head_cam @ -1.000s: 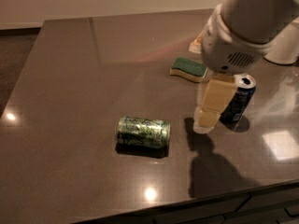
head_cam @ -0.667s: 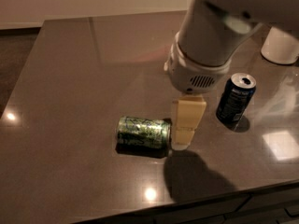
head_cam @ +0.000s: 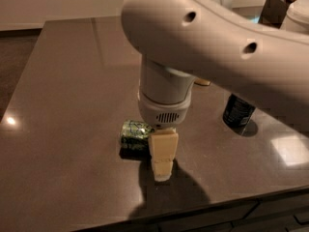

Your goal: Pick green can

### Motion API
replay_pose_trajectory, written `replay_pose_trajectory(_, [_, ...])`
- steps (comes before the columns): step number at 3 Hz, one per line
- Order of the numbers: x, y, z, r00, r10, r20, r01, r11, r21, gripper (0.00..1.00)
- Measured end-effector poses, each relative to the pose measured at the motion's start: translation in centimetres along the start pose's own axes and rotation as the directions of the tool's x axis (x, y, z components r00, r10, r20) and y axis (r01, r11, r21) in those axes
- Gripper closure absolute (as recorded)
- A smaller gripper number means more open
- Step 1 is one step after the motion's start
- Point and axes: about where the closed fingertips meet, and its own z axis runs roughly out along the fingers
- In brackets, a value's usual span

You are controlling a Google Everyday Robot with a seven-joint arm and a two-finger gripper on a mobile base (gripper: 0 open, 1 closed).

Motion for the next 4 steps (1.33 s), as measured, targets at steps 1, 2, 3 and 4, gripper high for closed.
replay_pose_trajectory(1, [-1.3, 0.9, 1.7, 1.000, -0.023, -0.021, 0.022, 0.9993, -0.031, 0.00])
replay_pose_trajectory(2, [-1.8, 1.0, 2.6, 0.999, -0.029, -0.038, 0.027, 0.9983, -0.051, 0.15])
replay_pose_trajectory(3, [-2.0, 0.6, 2.6, 0.999, -0.027, -0.042, 0.025, 0.9982, -0.055, 0.38])
replay_pose_trajectory(4, [-2.0, -0.2, 1.9, 0.999, -0.022, -0.038, 0.020, 0.9989, -0.042, 0.62])
